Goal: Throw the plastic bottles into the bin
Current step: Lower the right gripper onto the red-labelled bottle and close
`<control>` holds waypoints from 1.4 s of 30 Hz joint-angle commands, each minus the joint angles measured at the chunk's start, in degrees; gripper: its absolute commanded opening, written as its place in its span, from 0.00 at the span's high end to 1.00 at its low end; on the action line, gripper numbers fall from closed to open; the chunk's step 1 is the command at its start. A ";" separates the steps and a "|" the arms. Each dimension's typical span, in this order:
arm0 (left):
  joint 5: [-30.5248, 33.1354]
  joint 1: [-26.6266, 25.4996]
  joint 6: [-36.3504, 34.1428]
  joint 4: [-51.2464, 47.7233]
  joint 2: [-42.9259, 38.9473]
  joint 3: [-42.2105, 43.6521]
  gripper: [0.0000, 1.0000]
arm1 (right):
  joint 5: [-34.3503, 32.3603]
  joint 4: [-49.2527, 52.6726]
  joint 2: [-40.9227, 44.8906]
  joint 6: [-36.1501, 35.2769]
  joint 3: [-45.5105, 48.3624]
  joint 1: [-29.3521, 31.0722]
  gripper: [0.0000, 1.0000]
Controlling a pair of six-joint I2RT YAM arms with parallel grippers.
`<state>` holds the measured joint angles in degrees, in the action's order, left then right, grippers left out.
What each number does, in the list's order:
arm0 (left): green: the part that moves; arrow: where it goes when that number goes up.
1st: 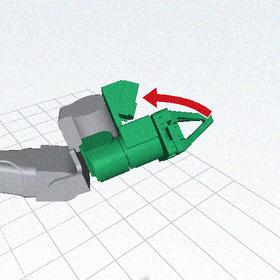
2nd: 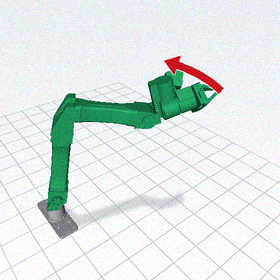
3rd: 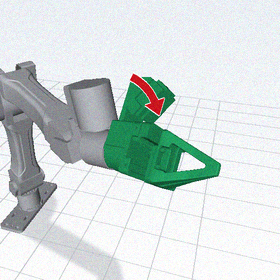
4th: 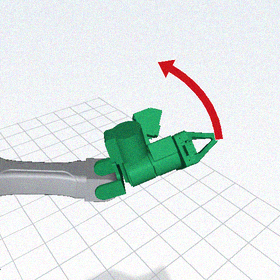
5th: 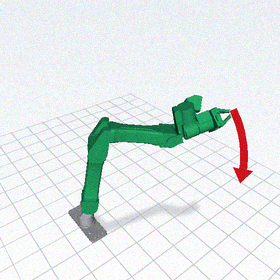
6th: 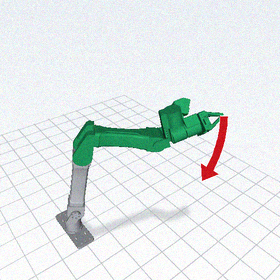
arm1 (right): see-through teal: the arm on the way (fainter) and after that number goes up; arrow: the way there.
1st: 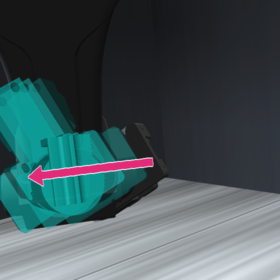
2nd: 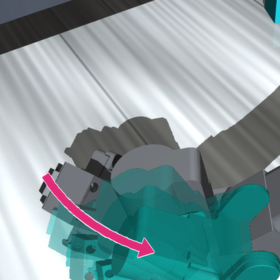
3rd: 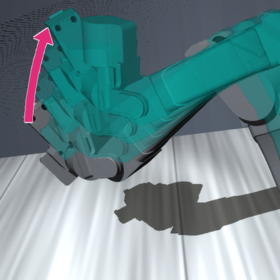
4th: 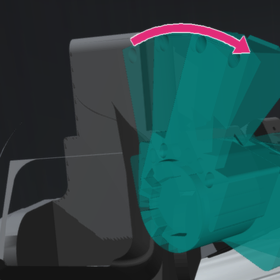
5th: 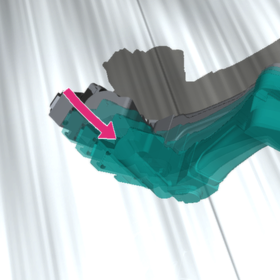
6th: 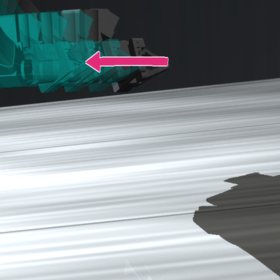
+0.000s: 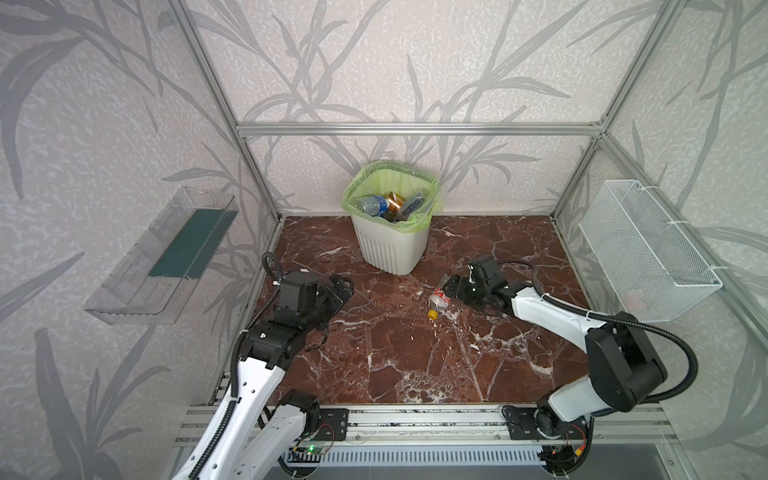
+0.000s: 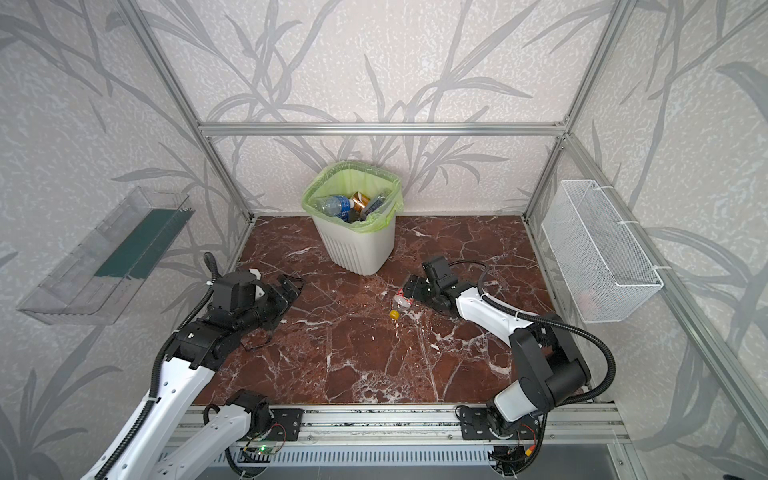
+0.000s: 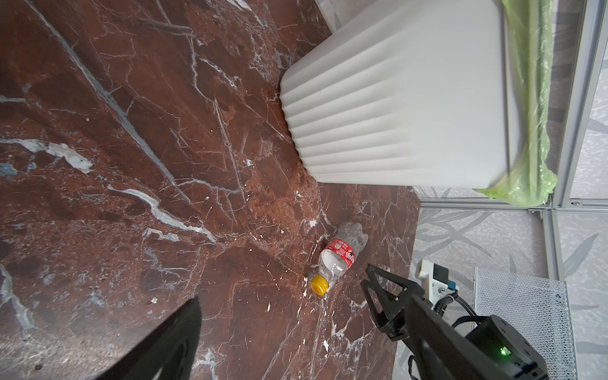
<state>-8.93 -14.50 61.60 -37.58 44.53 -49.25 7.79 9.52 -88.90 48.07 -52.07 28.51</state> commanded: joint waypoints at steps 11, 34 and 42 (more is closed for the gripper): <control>-0.44 0.21 1.15 1.01 -1.60 1.93 0.04 | -0.83 -4.98 -8.56 3.80 -5.18 0.21 0.16; -0.27 0.30 1.06 1.67 -0.26 1.71 0.04 | -0.92 -4.67 -9.23 0.68 -2.03 -0.65 0.34; -0.65 0.35 1.28 2.87 0.66 2.98 0.05 | -0.27 -1.28 0.18 -1.77 4.02 -0.76 0.34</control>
<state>-9.17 -14.50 62.59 -35.59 44.88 -47.16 7.57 5.61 -91.79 48.01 -50.00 28.05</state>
